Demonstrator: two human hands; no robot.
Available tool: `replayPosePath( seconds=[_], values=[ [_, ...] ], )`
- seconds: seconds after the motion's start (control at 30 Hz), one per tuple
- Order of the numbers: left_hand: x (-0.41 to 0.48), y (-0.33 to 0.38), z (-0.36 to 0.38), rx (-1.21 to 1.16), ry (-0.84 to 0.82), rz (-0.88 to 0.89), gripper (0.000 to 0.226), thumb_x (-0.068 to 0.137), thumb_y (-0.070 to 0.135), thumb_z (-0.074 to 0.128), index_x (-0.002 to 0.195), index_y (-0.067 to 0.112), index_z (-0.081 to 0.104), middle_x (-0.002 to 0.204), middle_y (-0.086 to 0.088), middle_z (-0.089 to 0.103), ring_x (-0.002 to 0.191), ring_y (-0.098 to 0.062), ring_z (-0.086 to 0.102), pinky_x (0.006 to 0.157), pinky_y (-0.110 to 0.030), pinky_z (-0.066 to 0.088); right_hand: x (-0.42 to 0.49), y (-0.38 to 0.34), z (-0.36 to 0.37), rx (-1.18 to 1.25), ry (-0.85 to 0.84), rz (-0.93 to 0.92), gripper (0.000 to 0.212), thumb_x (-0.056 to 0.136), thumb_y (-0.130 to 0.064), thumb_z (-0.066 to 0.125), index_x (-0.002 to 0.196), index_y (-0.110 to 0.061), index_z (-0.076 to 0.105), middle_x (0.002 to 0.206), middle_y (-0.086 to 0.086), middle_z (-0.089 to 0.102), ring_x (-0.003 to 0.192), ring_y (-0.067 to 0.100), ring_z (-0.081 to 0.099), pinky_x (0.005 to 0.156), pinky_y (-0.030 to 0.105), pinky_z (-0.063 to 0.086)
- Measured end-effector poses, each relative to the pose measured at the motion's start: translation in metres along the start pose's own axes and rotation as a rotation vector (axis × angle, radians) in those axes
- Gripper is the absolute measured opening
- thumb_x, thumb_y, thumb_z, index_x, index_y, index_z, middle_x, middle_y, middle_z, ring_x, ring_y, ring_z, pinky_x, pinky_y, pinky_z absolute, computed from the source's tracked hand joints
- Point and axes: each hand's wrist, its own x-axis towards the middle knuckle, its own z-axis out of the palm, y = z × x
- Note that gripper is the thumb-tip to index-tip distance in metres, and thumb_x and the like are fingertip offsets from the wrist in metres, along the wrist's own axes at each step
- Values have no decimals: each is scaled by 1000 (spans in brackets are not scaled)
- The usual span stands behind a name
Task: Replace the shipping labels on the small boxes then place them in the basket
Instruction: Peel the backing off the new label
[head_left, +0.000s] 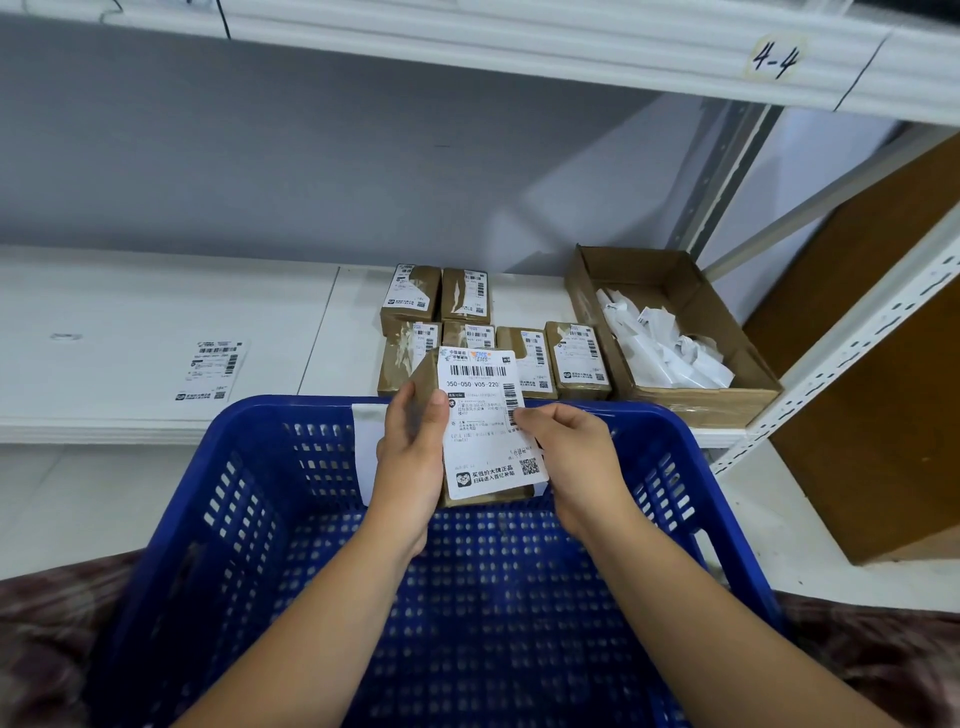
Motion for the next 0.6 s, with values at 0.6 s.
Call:
replayPosePath(
  seconds=[0.6],
  values=[
    [-1, 3, -1, 1, 46, -52, 50, 89, 43, 56, 135, 37, 39, 108, 1, 68, 87, -12, 69, 71, -35, 58, 5, 4, -1, -164, 16, -64, 21, 92, -15, 63, 72, -14, 68, 84, 12, 75, 83, 30, 73, 79, 51, 59]
  ],
)
